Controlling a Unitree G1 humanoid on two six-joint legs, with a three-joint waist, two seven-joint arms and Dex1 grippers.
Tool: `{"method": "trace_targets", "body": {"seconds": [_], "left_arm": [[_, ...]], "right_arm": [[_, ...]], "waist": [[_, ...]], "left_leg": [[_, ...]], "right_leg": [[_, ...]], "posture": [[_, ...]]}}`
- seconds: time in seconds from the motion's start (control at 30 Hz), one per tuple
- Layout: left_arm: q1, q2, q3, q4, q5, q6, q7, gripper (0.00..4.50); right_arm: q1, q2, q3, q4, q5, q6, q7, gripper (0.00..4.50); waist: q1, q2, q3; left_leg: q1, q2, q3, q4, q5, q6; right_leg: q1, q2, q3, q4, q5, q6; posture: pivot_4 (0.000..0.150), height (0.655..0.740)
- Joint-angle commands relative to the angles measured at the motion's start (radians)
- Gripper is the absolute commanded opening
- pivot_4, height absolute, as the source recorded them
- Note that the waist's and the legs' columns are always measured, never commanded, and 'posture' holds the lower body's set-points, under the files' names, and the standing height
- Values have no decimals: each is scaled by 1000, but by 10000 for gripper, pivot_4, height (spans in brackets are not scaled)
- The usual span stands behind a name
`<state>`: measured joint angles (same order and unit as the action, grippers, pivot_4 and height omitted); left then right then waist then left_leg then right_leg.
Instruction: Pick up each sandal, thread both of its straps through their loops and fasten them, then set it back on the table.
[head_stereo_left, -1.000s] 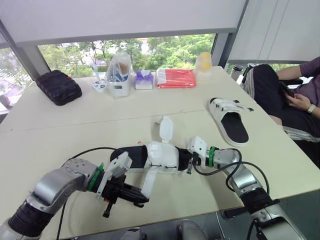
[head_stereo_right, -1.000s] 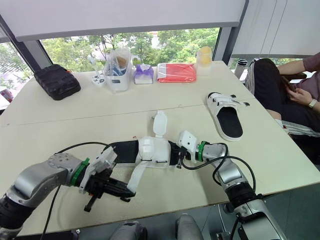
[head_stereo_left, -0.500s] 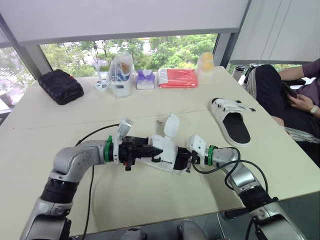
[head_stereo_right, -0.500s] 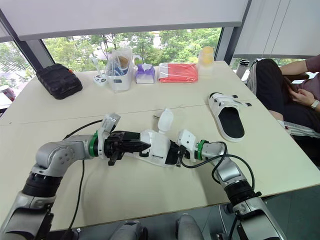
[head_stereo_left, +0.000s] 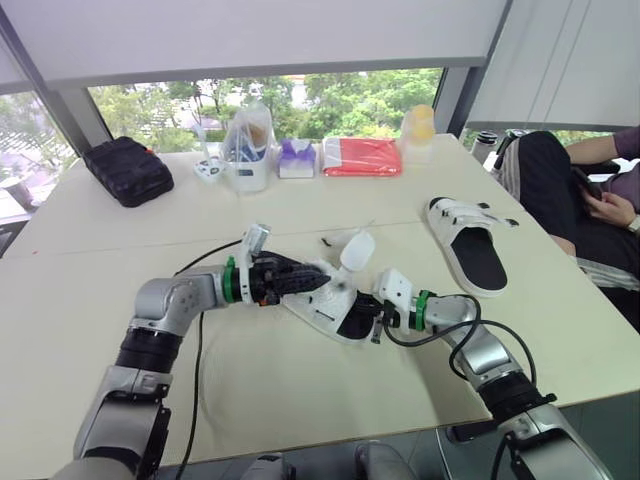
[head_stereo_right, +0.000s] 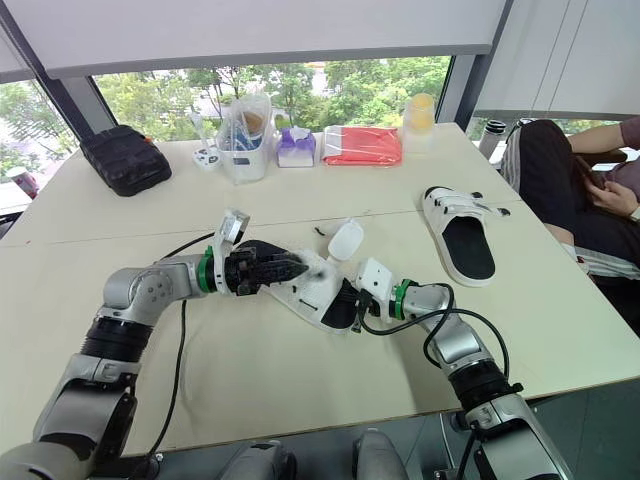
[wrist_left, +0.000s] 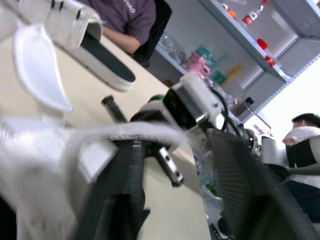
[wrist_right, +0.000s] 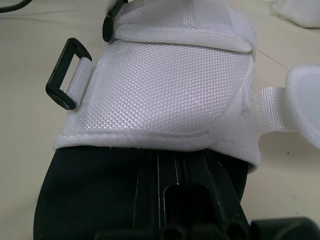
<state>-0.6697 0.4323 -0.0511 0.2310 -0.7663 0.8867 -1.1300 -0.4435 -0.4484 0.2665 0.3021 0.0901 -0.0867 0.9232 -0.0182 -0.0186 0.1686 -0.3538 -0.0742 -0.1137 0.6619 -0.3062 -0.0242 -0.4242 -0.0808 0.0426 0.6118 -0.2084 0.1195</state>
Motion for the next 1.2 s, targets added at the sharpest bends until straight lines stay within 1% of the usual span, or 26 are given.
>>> {"method": "trace_targets", "body": {"seconds": [0.03,0.17,0.27,0.37,0.4,0.43,0.5,0.53,0.63,0.73,0.8,0.9,0.97,1.2], "left_arm": [[-42,15,41,-4,-8,1,-21,18676],[-112,25,43,11,15,-44,-53,18676],[-200,20,54,106,54,-104,-63,18676],[-246,42,-23,155,200,-288,-115,18676],[-262,52,-82,180,285,-390,-148,18676],[-275,56,-124,207,343,-467,-180,18676],[-307,50,-175,278,420,-572,-232,18676],[-317,44,-179,303,434,-596,-246,18676],[-417,-34,-231,512,521,-735,-313,18676],[-487,-94,-242,680,584,-834,-341,18676],[-530,-129,-247,781,623,-882,-351,18676],[-567,-157,-246,871,666,-920,-374,18676],[-581,-170,-245,911,695,-944,-386,18676],[-617,-206,-207,995,751,-1003,-330,18676]], "right_arm": [[41,-11,31,48,-58,26,0,0],[40,-11,32,52,-60,21,-2,0],[35,-6,34,60,-65,15,-5,0],[32,-3,34,61,-66,14,-7,0],[32,-3,33,62,-66,12,-8,0],[32,-3,33,63,-66,11,-8,0],[32,-2,34,67,-68,8,-8,0],[31,-1,34,68,-68,7,-8,0],[25,4,34,80,-71,2,-12,0],[25,9,33,81,-71,1,-18,0],[31,11,34,75,-72,3,-24,0],[40,11,33,63,-72,7,-30,0],[44,12,31,57,-73,10,-34,0],[59,15,28,39,-73,18,-49,0]], "waist": [[-1,0,0],[0,0,0],[0,0,0],[-1,0,0],[-2,0,0],[-1,0,0],[1,0,0],[1,0,0],[2,-1,0],[0,-1,0],[-5,-1,0],[-8,-1,0],[-9,-1,0],[-5,-2,0]], "left_leg": [[0,0,0,0,0,0],[0,0,0,0,0,0],[0,0,0,0,0,0],[0,0,0,0,0,0],[0,0,0,0,0,0],[0,0,1,0,0,-1],[0,0,1,0,0,-1],[0,0,1,0,0,-1],[-1,0,0,0,0,-1],[-1,0,1,0,0,-1],[-1,0,1,0,0,0],[-1,0,1,0,0,0],[-1,0,1,0,0,0],[-1,0,1,0,0,0]], "right_leg": [[0,0,0,0,0,0],[0,0,0,0,0,0],[0,0,0,0,0,0],[0,0,0,0,0,0],[0,0,0,0,0,0],[0,0,0,-1,0,0],[0,0,0,-1,0,0],[0,0,0,-1,0,0],[0,0,0,-1,0,0],[0,0,-1,-1,0,0],[0,1,-1,-1,0,0],[0,1,-1,-1,0,1],[0,1,-1,-1,0,1],[0,1,-1,-1,0,1]], "posture": [[1500,7400],[1500,7400],[1500,7400],[1500,7400],[1500,7400],[1500,7400],[1500,7400],[1500,7400],[1500,7400],[1500,7400],[1500,7400],[1500,7400],[1500,7400],[1500,7400]]}}
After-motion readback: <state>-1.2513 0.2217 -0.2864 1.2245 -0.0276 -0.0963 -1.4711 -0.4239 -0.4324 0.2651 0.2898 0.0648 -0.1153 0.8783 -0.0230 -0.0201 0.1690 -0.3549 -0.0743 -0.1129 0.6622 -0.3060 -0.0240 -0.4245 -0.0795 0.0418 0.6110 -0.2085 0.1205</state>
